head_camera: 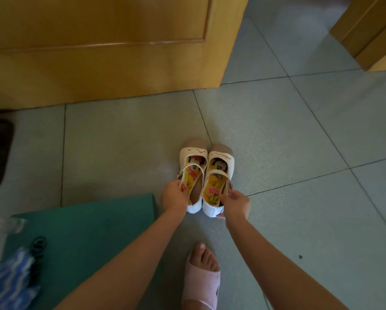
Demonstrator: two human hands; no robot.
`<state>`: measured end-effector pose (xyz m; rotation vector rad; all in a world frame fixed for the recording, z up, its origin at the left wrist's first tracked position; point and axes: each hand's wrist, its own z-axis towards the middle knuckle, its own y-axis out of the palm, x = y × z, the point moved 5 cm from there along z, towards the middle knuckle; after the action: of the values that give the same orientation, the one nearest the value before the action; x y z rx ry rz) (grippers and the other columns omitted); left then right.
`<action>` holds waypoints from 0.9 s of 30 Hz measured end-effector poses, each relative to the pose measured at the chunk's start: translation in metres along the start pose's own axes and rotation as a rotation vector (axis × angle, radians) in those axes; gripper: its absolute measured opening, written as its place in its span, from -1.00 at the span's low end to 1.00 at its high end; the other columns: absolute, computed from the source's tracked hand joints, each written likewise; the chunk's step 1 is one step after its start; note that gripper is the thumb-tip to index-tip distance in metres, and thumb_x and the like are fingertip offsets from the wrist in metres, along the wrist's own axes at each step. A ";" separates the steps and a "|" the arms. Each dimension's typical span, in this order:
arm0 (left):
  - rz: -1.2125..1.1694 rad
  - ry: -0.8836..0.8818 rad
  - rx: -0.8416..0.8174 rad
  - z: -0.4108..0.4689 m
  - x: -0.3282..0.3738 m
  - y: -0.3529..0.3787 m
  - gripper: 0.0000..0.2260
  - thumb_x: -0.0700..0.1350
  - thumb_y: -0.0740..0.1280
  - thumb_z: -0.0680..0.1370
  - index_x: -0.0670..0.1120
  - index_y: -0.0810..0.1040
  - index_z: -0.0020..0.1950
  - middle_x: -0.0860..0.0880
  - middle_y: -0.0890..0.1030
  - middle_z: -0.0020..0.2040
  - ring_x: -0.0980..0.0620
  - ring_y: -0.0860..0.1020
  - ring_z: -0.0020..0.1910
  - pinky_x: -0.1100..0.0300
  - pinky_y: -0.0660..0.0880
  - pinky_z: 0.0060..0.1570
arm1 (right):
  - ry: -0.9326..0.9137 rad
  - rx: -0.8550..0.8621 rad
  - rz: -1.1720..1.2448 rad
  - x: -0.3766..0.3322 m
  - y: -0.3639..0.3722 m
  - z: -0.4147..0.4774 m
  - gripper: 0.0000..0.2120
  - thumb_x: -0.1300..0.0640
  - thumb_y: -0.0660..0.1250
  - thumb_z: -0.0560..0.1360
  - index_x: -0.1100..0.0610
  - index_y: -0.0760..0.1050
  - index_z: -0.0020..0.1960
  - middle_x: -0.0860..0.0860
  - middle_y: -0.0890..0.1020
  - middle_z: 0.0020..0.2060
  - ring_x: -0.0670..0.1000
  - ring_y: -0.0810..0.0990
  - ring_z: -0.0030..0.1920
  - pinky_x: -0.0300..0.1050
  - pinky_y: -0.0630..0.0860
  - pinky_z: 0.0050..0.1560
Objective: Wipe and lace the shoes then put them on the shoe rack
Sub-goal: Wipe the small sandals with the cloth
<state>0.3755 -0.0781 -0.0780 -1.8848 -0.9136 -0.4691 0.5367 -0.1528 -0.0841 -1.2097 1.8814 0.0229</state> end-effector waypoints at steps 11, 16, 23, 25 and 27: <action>-0.281 0.096 0.097 -0.028 0.045 -0.114 -0.88 -0.18 0.35 0.51 -0.06 0.56 -0.24 -0.12 0.62 -0.23 -0.15 0.61 -0.18 -0.11 0.59 -0.12 | -0.270 -0.159 -0.031 -0.115 0.005 -0.071 -0.77 0.28 0.42 0.43 0.25 0.55 0.09 0.13 0.59 -0.01 0.15 0.61 -0.13 0.15 0.63 -0.26; -0.361 0.136 0.207 -0.057 0.041 -0.184 -0.88 -0.26 0.35 0.50 -0.05 0.56 -0.16 -0.05 0.57 -0.27 -0.03 0.55 -0.25 0.05 0.52 -0.19 | -0.389 -0.340 -0.054 -0.154 0.024 -0.134 -0.84 0.35 0.37 0.45 0.21 0.45 -0.01 0.09 0.55 -0.07 0.15 0.59 -0.02 0.08 0.61 -0.25; -0.315 0.134 0.285 -0.100 -0.002 -0.244 -0.87 -0.23 0.37 0.48 -0.05 0.54 -0.23 -0.09 0.60 -0.30 -0.10 0.59 -0.28 -0.03 0.58 -0.17 | -0.460 -0.440 -0.060 -0.141 0.053 -0.202 -0.81 0.39 0.36 0.44 0.22 0.41 -0.05 0.11 0.54 -0.07 0.22 0.59 0.00 0.18 0.61 -0.21; -0.321 0.139 0.296 -0.115 -0.025 -0.246 -0.91 -0.24 0.39 0.47 -0.08 0.59 -0.20 -0.11 0.62 -0.31 -0.11 0.61 -0.28 -0.07 0.59 -0.19 | -0.449 -0.450 -0.045 -0.117 0.057 -0.216 -0.82 0.39 0.34 0.46 0.21 0.40 -0.02 0.07 0.52 -0.07 0.19 0.59 0.00 -0.05 0.61 -0.36; -0.284 0.101 0.296 -0.130 -0.050 -0.241 -0.95 -0.24 0.38 0.47 -0.14 0.64 -0.12 -0.06 0.60 -0.33 -0.04 0.58 -0.32 0.03 0.58 -0.22 | -0.408 -0.467 -0.055 -0.085 0.061 -0.225 -0.82 0.37 0.32 0.48 0.19 0.39 0.00 0.00 0.50 -0.10 0.16 0.58 0.01 -0.23 0.56 -0.46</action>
<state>0.1675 -0.1488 0.0939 -1.4584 -1.1234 -0.5600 0.3571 -0.1578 0.0871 -1.4354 1.5211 0.6622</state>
